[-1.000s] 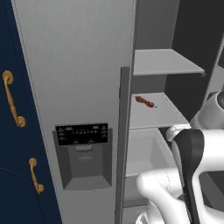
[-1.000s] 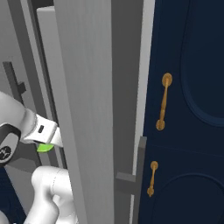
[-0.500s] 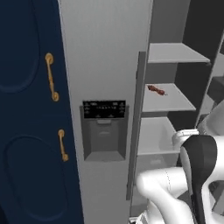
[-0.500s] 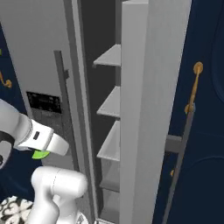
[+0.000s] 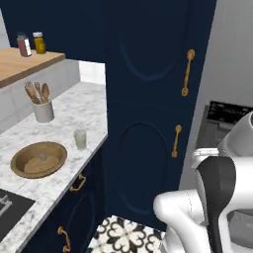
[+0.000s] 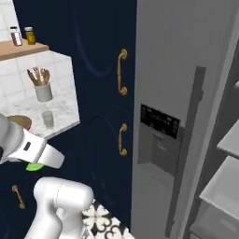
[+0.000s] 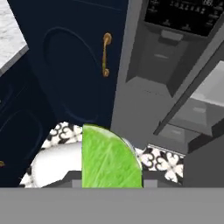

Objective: Grab a lemon wedge from the fridge and one ice cube from the ice bowl, and put them in the glass of lemonade.

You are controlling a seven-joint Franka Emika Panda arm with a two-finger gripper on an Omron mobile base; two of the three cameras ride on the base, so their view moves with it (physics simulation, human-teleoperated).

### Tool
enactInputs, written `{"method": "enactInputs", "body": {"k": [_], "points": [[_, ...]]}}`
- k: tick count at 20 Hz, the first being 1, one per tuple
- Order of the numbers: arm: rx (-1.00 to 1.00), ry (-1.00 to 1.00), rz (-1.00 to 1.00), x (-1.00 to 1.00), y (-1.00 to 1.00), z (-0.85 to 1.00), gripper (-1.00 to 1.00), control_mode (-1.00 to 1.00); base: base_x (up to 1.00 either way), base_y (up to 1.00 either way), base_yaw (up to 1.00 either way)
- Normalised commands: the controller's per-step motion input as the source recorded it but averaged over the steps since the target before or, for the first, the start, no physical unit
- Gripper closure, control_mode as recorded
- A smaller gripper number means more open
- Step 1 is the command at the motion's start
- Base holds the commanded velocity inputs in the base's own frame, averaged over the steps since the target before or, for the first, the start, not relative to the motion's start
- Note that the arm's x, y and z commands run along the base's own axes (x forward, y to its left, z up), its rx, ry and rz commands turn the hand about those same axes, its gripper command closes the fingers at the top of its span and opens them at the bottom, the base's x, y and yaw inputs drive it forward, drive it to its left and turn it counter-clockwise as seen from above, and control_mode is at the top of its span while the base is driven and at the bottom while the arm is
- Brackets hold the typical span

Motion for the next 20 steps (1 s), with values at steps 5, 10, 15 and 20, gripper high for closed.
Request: {"method": "enactInputs", "body": {"k": [5,10,15,20], "points": [[0.0,0.0,0.0,0.0,0.0,0.0,1.0,1.0,0.36,0.18,0.91],[0.0,0.0,0.0,0.0,0.0,0.0,1.0,1.0,0.99,0.0,0.8],[0.0,0.0,0.0,0.0,0.0,0.0,1.0,1.0,0.98,-0.18,0.54],[0.0,0.0,0.0,0.0,0.0,0.0,1.0,1.0,0.54,-0.59,0.14]]}}
